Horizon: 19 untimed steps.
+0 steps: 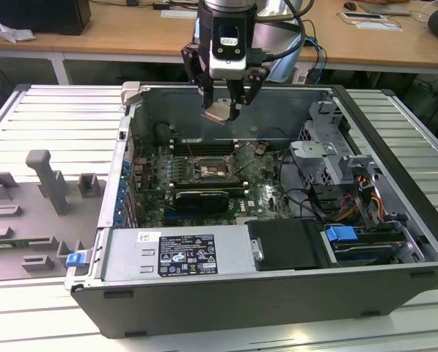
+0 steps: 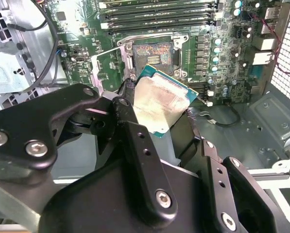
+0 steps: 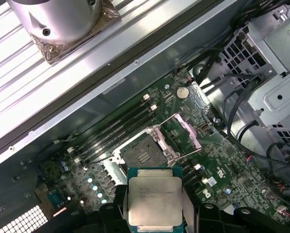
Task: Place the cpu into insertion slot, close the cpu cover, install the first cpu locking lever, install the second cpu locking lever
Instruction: 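Place the cpu into insertion slot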
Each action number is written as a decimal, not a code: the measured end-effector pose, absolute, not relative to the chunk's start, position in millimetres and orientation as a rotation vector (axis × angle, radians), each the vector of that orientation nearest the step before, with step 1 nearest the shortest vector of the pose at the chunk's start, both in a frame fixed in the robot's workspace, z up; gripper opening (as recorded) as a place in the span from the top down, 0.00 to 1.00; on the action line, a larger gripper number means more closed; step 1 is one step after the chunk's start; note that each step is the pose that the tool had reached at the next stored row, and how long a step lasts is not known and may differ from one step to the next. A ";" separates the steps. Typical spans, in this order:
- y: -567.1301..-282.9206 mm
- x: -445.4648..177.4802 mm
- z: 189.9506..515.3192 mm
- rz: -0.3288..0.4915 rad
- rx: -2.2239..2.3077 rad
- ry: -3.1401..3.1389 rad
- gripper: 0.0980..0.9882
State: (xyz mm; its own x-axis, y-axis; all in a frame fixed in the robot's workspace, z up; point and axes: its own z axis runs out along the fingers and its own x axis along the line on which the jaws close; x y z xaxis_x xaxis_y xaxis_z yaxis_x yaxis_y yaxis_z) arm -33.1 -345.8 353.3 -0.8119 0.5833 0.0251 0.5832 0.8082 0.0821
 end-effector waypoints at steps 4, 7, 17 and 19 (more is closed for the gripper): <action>-345.8 -33.1 352.7 0.135 0.990 2.976 0.51; -345.8 -33.1 351.9 0.134 1.018 2.966 0.51; -345.8 -33.1 350.4 0.133 1.081 2.942 0.51; -345.8 -33.1 350.1 0.133 1.091 2.938 0.51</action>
